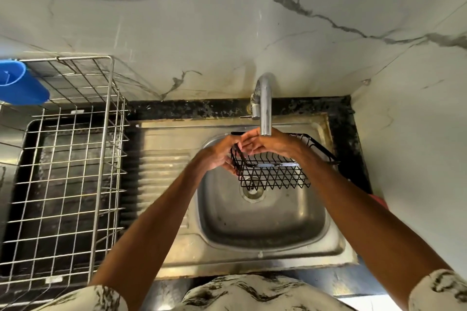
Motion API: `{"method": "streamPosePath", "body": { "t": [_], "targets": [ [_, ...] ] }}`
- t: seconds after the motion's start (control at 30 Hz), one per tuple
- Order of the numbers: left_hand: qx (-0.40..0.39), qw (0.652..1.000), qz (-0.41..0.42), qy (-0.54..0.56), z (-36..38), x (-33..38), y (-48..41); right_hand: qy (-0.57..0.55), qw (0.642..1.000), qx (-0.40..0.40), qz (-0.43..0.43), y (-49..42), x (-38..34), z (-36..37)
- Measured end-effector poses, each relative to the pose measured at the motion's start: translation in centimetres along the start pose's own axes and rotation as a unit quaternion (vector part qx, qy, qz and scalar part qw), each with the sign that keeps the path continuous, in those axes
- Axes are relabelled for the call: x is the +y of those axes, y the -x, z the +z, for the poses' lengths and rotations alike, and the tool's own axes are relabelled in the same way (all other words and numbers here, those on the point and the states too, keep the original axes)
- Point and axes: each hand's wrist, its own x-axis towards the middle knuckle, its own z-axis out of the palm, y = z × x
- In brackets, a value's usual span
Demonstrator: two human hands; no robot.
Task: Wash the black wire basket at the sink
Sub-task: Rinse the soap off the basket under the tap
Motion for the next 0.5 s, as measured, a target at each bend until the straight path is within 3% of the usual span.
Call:
{"method": "streamPosePath", "body": {
  "t": [0.1,0.2,0.27,0.4,0.5],
  "targets": [
    [-0.004,1.0,0.001,-0.012,0.2,-0.1,0.1,0.013,0.999,0.032,0.02,-0.5,0.9,-0.6],
    [0.008,1.0,0.0,-0.01,0.1,-0.5,0.4,0.147,0.98,0.071,0.114,-0.5,2.4,-2.0],
    [0.01,1.0,0.0,-0.01,0.3,-0.5,0.6,0.201,0.967,0.08,0.131,-0.5,3.2,-1.9],
    [0.007,0.999,-0.001,-0.037,1.2,0.1,1.4,0.044,0.997,0.03,0.054,0.1,2.2,0.9],
    [0.005,0.999,0.002,-0.044,1.3,0.1,1.7,0.056,0.996,0.034,0.058,0.2,2.3,0.1]
  ]
}}
